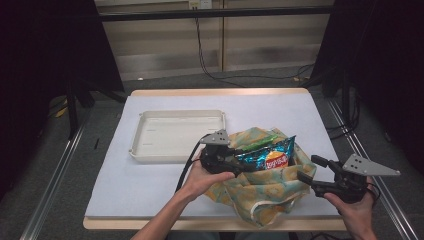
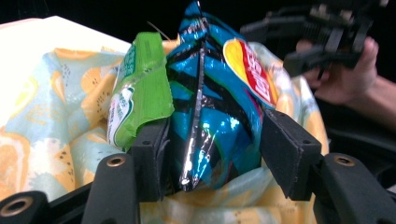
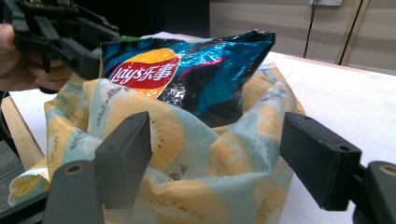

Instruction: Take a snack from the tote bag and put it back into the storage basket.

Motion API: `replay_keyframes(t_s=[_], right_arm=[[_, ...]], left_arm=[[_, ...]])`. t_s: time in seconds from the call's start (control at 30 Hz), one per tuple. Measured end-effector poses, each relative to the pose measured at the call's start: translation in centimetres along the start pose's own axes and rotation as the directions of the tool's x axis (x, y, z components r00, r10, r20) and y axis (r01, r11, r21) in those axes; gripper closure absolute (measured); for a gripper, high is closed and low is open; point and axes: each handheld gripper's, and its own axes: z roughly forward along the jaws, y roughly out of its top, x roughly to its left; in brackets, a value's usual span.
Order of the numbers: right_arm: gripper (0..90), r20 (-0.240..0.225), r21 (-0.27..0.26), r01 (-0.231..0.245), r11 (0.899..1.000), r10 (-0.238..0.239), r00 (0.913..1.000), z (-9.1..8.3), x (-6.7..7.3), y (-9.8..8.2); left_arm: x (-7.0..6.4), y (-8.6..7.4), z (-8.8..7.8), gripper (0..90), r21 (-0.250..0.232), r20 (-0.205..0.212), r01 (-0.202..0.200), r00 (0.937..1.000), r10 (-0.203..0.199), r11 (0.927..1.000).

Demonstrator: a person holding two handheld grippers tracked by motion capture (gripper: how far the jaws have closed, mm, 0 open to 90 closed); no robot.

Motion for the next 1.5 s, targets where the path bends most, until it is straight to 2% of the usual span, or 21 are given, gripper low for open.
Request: replay_keyframes(t_s=[0.1, 0.17, 0.23, 0.33, 0.37, 0.43, 0.47, 0.53, 0.57, 0.63, 0.77, 0.93, 1.13, 1.2, 1.23, 1.3, 1.5], right_arm=[[24.7, -0.001, 0.005, 0.001, 1.0, -0.001, 1.0, 0.1, 0.0, -0.1], [24.6, -0.001, 0.006, -0.003, 1.0, 0.003, 1.0, 0.1, 0.1, 0.0], [24.4, -0.001, 0.005, 0.003, 1.0, -0.003, 1.0, 0.2, 0.1, -0.1], [23.9, 0.0, 0.002, 0.01, 1.0, -0.01, 0.9999, -0.1, 0.1, 0.0], [23.8, -0.003, 0.001, 0.005, 1.0, -0.005, 1.0, -0.1, 0.0, 0.0], [23.8, 0.001, 0.006, -0.001, 1.0, 0.001, 1.0, 0.0, -0.1, -0.1], [23.8, 0.0, 0.006, -0.002, 1.0, 0.002, 1.0, 0.0, -0.1, -0.1], [23.8, -0.001, 0.007, 0.005, 1.0, -0.005, 1.0, -0.1, 0.0, -0.1], [23.7, -0.002, 0.006, 0.001, 1.0, -0.001, 1.0, -0.1, 0.0, -0.1], [23.7, -0.002, 0.004, 0.002, 1.0, -0.002, 1.0, -0.1, 0.0, -0.1], [23.1, -0.005, -0.003, -0.001, 1.0, 0.001, 1.0, -0.1, 0.0, 0.0], [22.9, -0.012, -0.002, -0.001, 1.0, 0.001, 0.9999, -0.1, 0.1, -0.1], [22.3, -0.017, -0.002, -0.001, 1.0, 0.001, 0.9999, -0.1, 0.0, -0.1], [22.2, -0.01, -0.013, -0.004, 1.0, 0.004, 0.9999, -0.1, 0.0, -0.1], [21.8, -0.01, -0.014, -0.001, 1.0, 0.001, 1.0, -0.2, 0.0, -0.1], [21.6, -0.014, -0.014, -0.002, 1.0, 0.002, 0.9999, -0.2, 0.0, -0.1], [20.7, -0.023, -0.006, 0.0, 1.0, 0.0, 0.9997, -0.2, 0.0, -0.2]], left_arm=[[0.3, 0.2, 0.2, 45.1, -0.006, 0.015, 0.001, 0.9999, -0.001, 1.0], [0.3, 0.3, 0.4, 44.8, -0.013, 0.009, 0.004, 1.0, -0.004, 0.9999], [0.1, 0.7, 1.1, 40.9, 0.001, 0.015, -0.003, 0.9999, 0.003, 1.0], [0.0, 0.7, 1.4, 42.1, 0.011, 0.015, -0.004, 0.9999, 0.004, 0.9999], [0.1, 0.8, 1.5, 45.5, 0.003, 0.013, 0.008, 0.9999, -0.008, 1.0], [0.0, 0.7, 1.7, 60.5, 0.003, 0.013, -0.019, 0.9997, 0.019, 0.9998], [-0.1, 0.7, 1.7, 65.4, 0.009, 0.017, -0.036, 0.9992, 0.036, 0.9993], [-0.2, 0.8, 1.6, 72.3, 0.01, 0.025, -0.042, 0.9988, 0.042, 0.9991], [-0.4, 1.1, 1.5, 77.0, 0.006, 0.042, -0.053, 0.9978, 0.052, 0.9986], [-0.6, 1.3, 1.3, 82.9, 0.007, 0.052, -0.056, 0.9971, 0.055, 0.9984], [-0.6, 1.7, 0.9, 87.8, -0.001, 0.05, -0.05, 0.9975, 0.05, 0.9987], [-0.6, 2.2, 0.6, 89.8, -0.009, 0.048, -0.047, 0.9977, 0.048, 0.9988], [-1.2, 3.1, 0.0, 90.0, -0.021, 0.042, -0.073, 0.9964, 0.074, 0.9971], [-1.3, 3.6, -0.2, 90.0, -0.027, 0.036, -0.077, 0.9963, 0.078, 0.9966], [-1.3, 4.1, -0.5, 90.0, -0.026, 0.028, -0.092, 0.9953, 0.093, 0.9954], [-1.5, 4.6, -0.7, 90.0, -0.048, 0.027, -0.097, 0.9948, 0.098, 0.9941], [-1.7, 6.1, -1.6, 90.0, -0.06, 0.005, -0.127, 0.9918, 0.128, 0.9901]])
